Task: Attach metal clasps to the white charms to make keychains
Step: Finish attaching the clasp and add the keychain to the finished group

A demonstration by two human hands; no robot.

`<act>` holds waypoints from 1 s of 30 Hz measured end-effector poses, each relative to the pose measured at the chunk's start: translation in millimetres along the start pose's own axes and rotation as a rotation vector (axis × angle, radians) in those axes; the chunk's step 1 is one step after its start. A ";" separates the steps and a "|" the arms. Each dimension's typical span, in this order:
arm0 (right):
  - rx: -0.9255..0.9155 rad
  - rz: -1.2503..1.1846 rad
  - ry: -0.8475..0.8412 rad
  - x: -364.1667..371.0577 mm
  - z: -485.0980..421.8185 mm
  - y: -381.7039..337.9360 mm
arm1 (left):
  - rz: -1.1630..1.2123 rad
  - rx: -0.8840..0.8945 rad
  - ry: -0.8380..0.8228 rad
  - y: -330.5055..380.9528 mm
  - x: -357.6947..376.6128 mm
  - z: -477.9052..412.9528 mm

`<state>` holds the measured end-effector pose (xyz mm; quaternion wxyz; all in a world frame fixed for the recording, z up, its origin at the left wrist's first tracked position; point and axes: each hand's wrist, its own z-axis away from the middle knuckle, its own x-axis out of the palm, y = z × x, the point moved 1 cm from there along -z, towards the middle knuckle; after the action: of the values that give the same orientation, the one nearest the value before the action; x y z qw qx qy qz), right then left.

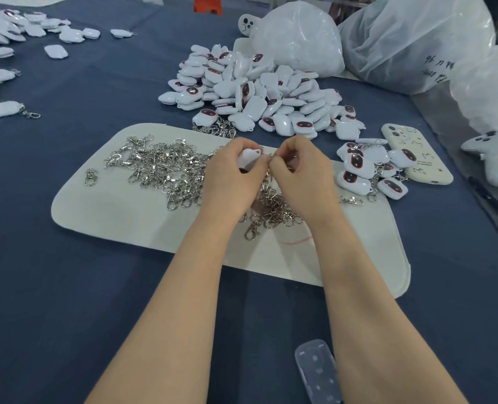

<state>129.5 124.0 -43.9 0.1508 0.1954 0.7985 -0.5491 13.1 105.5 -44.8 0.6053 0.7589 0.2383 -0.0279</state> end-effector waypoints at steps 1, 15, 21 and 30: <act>-0.008 -0.006 -0.010 0.1 0.0 -0.5 | -0.015 0.004 -0.005 -0.8 -0.1 -0.4; 0.095 -0.115 -0.164 3.3 -1.4 -4.6 | -0.084 0.015 0.022 -4.0 -2.6 -1.3; 0.121 -0.175 -0.112 6.2 -0.7 -12.0 | -0.107 0.033 0.056 -2.1 -3.0 -2.1; 0.211 -0.263 -0.039 13.5 -0.7 -10.5 | -0.231 0.123 0.109 -0.5 -0.9 0.5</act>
<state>112.5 123.2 -41.3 0.0717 0.0935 0.7519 -0.6487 12.2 104.8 -45.1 0.5366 0.7626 0.3543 -0.0706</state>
